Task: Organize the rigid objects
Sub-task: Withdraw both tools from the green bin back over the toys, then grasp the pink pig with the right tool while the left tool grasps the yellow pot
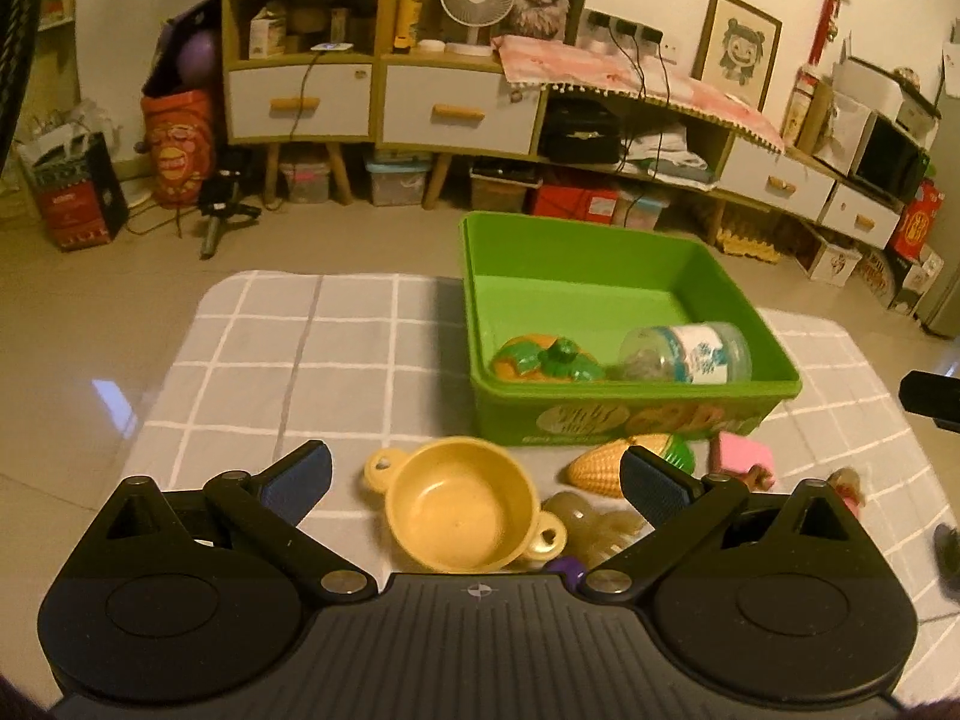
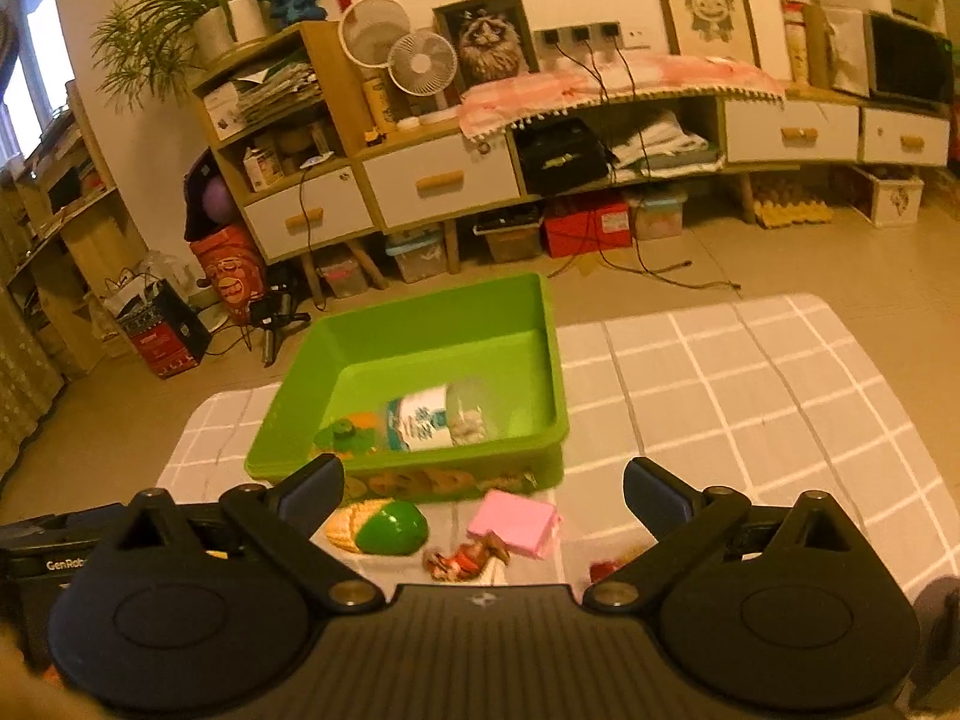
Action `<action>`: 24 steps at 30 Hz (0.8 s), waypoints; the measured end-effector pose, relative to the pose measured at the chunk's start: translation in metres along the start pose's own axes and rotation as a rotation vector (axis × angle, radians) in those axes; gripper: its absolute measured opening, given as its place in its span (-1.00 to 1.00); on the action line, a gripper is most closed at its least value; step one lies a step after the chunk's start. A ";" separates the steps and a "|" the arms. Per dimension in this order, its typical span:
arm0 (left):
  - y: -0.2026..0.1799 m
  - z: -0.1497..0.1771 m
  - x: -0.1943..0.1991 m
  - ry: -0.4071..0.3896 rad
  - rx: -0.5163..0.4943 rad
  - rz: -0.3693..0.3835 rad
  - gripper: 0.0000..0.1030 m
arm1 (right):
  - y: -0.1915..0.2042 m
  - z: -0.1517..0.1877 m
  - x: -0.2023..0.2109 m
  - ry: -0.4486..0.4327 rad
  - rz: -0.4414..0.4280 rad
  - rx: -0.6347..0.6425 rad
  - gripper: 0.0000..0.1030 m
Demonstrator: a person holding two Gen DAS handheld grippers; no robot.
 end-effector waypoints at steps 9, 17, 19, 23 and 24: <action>0.006 0.024 -0.020 0.037 -0.065 -0.028 0.96 | -0.034 0.027 -0.016 0.118 0.085 -0.088 0.51; 0.008 0.031 -0.031 0.007 -0.079 -0.001 0.96 | -0.051 0.046 -0.019 0.227 0.103 -0.192 0.50; 0.006 0.033 -0.034 0.009 -0.086 0.025 0.96 | -0.051 0.048 -0.019 0.240 0.104 -0.197 0.50; 0.004 0.036 -0.040 0.009 -0.118 0.033 0.96 | -0.049 0.050 -0.022 0.261 0.100 -0.209 0.50; 0.005 0.037 -0.042 0.010 -0.122 0.032 0.96 | -0.048 0.051 -0.023 0.273 0.095 -0.215 0.50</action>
Point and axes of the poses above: each gripper's, at about its wrist camera, not at the fingertips, and x roughly against the way its jaws point, y to its left, z to its underside, the point moved 6 cm from there along -x, roughly the way its jaws point, and after that the axes turned 2 degrees about z, right-handed, at the moved point
